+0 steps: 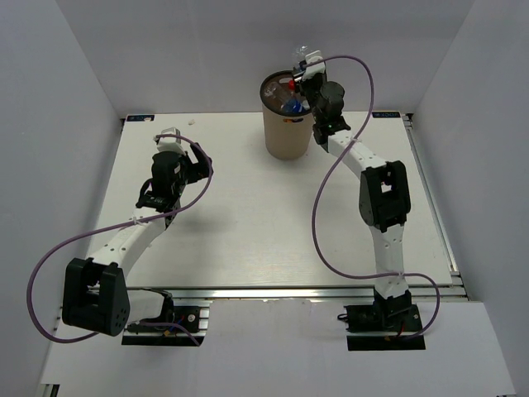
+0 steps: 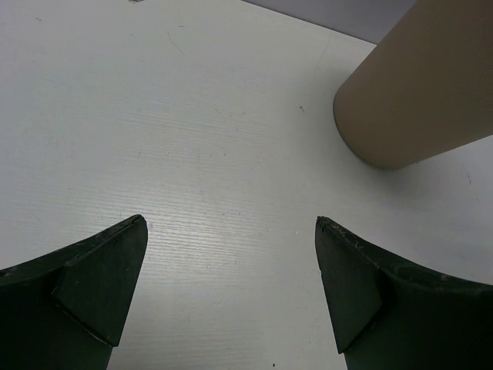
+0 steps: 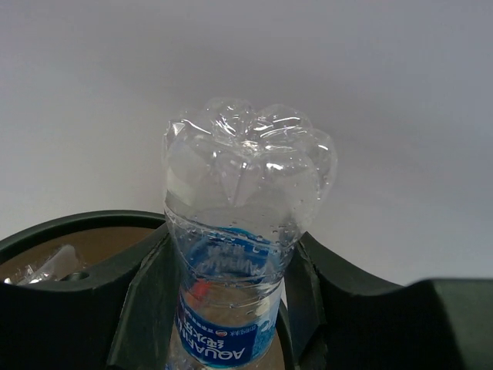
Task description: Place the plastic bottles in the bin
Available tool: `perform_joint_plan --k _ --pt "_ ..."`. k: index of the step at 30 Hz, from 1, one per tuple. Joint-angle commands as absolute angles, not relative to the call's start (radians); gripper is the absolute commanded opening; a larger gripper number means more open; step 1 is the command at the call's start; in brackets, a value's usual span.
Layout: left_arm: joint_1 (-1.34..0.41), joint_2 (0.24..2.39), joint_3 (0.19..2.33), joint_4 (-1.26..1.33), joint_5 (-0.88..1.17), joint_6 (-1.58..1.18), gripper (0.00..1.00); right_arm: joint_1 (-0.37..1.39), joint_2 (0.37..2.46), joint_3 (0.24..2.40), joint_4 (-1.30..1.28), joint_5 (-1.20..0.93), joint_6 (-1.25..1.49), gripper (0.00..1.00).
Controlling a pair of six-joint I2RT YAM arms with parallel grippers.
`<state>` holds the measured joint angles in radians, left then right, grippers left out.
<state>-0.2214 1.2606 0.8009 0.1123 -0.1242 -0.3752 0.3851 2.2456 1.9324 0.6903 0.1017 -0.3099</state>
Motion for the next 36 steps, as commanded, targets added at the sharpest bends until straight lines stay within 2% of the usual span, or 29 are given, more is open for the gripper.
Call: perform_joint_plan --k 1,7,15,24,27,28,30,31,34,36 --pt "-0.215 1.224 0.807 0.110 -0.132 -0.370 0.98 0.393 2.174 1.856 0.687 0.103 -0.339 0.24" --pt "-0.215 1.226 0.805 0.109 -0.129 -0.373 0.98 0.397 2.195 1.833 0.586 0.126 -0.356 0.25" --pt "-0.213 1.232 0.808 0.106 -0.137 -0.373 0.98 0.397 2.217 1.772 0.543 0.190 -0.383 0.22" --pt "-0.215 1.238 0.813 0.100 -0.144 -0.373 0.98 0.397 2.204 1.674 0.482 0.183 -0.315 0.23" --pt "-0.215 1.238 0.818 0.094 -0.149 -0.371 0.98 0.397 2.195 1.707 0.439 0.160 -0.296 0.33" --pt "-0.215 1.238 0.818 0.092 -0.149 -0.371 0.98 0.397 2.195 1.729 0.398 0.155 -0.292 0.45" --pt "-0.215 1.235 0.816 0.097 -0.147 -0.373 0.98 0.397 2.191 1.799 0.355 0.143 -0.290 0.59" --pt "-0.215 1.235 0.816 0.097 -0.147 -0.373 0.98 0.397 2.184 1.816 0.341 0.138 -0.282 0.74" --pt "-0.215 1.235 0.815 0.098 -0.147 -0.371 0.98 0.397 2.154 1.841 0.330 0.118 -0.269 0.86" --pt "-0.215 1.236 0.816 0.098 -0.152 -0.371 0.98 0.397 2.129 1.842 0.348 0.110 -0.256 0.88"
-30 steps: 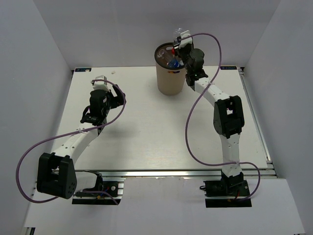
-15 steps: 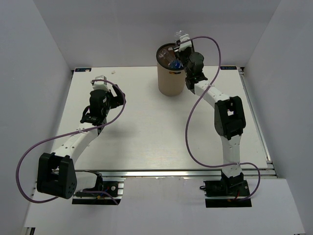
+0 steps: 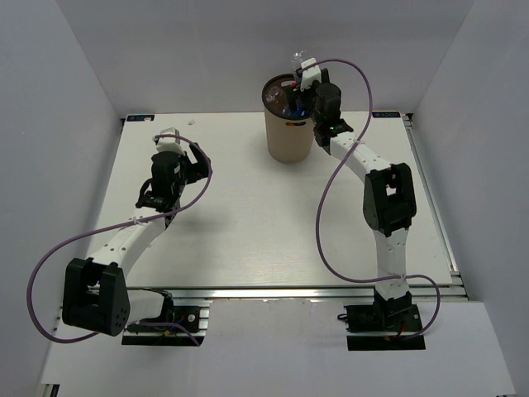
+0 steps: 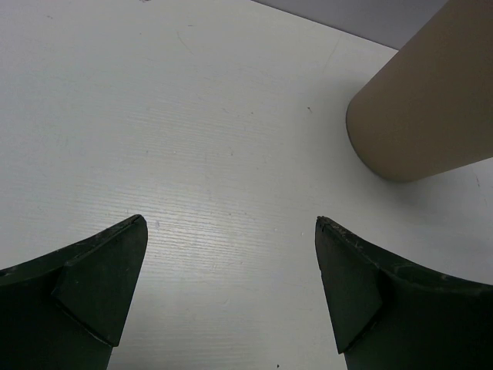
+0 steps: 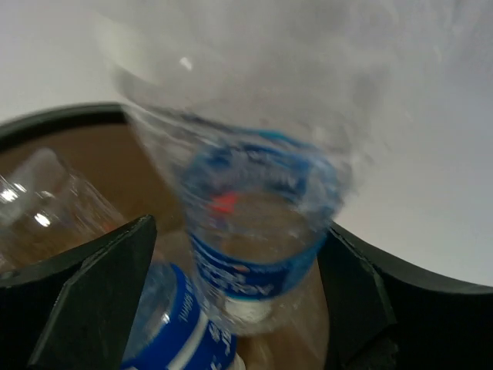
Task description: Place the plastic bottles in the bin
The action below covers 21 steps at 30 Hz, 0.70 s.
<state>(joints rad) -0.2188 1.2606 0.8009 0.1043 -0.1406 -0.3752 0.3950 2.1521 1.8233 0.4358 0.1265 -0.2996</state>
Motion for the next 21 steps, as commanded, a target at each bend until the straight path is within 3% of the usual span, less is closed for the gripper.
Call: perform_joint_plan --k 1,21 --pt "-0.213 1.238 0.819 0.098 -0.152 -0.371 0.98 0.397 2.115 1.848 0.350 0.107 -0.252 0.89" --pt "-0.213 1.239 0.819 0.107 -0.144 -0.370 0.98 0.400 1.999 1.944 0.370 -0.144 -0.144 0.89"
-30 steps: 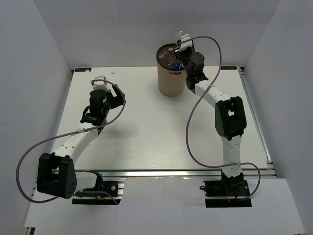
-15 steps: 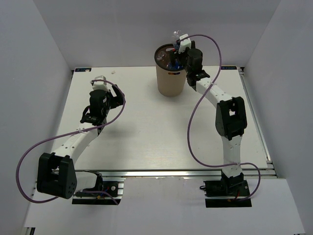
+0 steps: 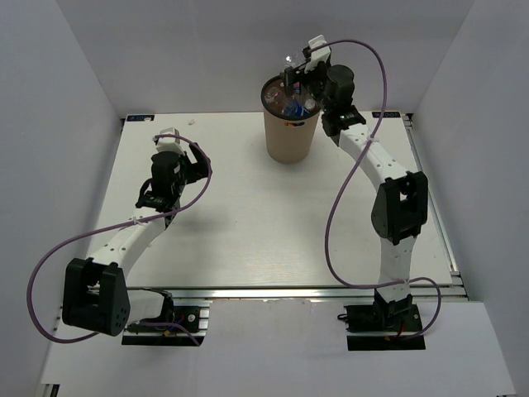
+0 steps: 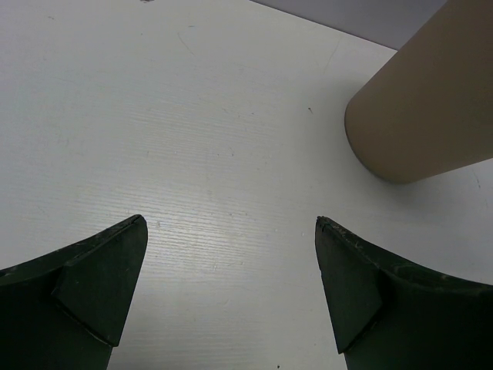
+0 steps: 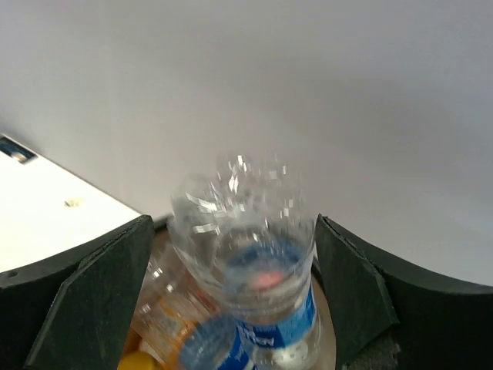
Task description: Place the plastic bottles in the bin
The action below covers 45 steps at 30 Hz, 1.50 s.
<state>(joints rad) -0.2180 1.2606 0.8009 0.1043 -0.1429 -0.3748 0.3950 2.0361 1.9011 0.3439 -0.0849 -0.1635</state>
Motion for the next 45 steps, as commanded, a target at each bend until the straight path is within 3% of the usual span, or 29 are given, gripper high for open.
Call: perform_joint_plan --k 1,4,6,9,15,19,24,31,35,36,45 --pt "-0.213 1.242 0.821 0.107 -0.144 -0.370 0.98 0.402 2.000 1.944 0.376 -0.161 -0.140 0.89" --pt "-0.213 1.249 0.825 0.107 -0.143 -0.370 0.98 0.408 2.040 1.994 0.338 -0.192 -0.137 0.83" --pt "-0.212 1.255 0.828 0.104 -0.146 -0.370 0.98 0.416 2.106 2.101 0.287 -0.190 -0.141 0.65" --pt "-0.213 1.258 0.831 0.100 -0.155 -0.368 0.98 0.422 2.163 2.152 0.253 -0.210 -0.132 0.51" --pt "-0.212 1.252 0.830 0.094 -0.160 -0.367 0.98 0.428 2.181 2.083 0.304 -0.199 -0.098 0.51" --pt "-0.209 1.250 0.824 0.095 -0.161 -0.367 0.98 0.428 2.131 1.926 0.370 -0.187 -0.080 0.52" --pt "-0.209 1.264 0.833 0.094 -0.152 -0.370 0.98 0.439 2.146 1.910 0.328 -0.177 -0.103 0.46" --pt "-0.209 1.259 0.831 0.089 -0.155 -0.370 0.98 0.446 2.194 1.989 0.298 -0.121 -0.092 0.54" --pt "-0.209 1.247 0.824 0.092 -0.160 -0.368 0.98 0.448 2.186 2.017 0.316 -0.114 -0.092 0.84" --pt "-0.209 1.244 0.822 0.094 -0.160 -0.368 0.98 0.449 2.178 1.996 0.327 -0.106 -0.092 0.87" --pt "-0.209 1.246 0.824 0.094 -0.147 -0.368 0.98 0.448 2.068 1.967 0.365 -0.149 -0.103 0.89"
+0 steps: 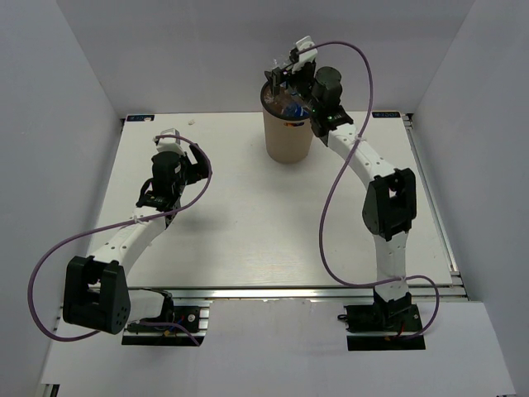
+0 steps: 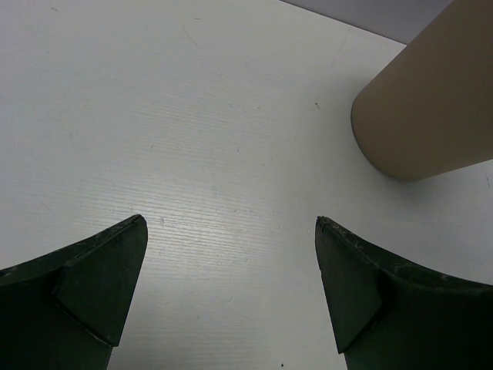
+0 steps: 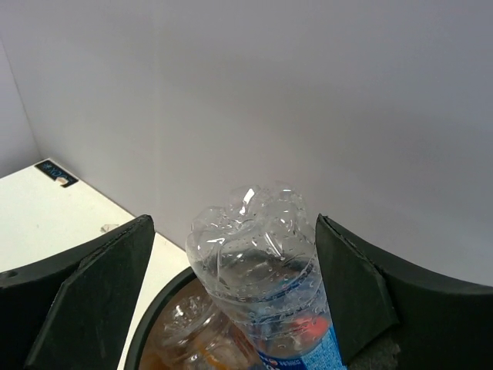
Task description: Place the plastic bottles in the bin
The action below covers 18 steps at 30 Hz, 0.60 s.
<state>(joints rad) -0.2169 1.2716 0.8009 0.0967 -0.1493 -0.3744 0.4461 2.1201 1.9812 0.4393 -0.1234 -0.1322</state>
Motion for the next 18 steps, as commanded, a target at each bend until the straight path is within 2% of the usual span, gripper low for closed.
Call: perform_joint_plan --k 1,9,18 --pt "-0.209 1.244 0.824 0.094 -0.147 -0.370 0.98 0.449 2.059 1.979 0.364 -0.158 -0.103 0.89" --pt "-0.209 1.236 0.830 0.091 -0.143 -0.370 0.98 0.449 1.930 1.971 0.354 -0.161 -0.086 0.89" --pt "-0.207 1.236 0.833 0.087 -0.133 -0.371 0.98 0.449 1.914 1.967 0.304 -0.089 -0.115 0.89"
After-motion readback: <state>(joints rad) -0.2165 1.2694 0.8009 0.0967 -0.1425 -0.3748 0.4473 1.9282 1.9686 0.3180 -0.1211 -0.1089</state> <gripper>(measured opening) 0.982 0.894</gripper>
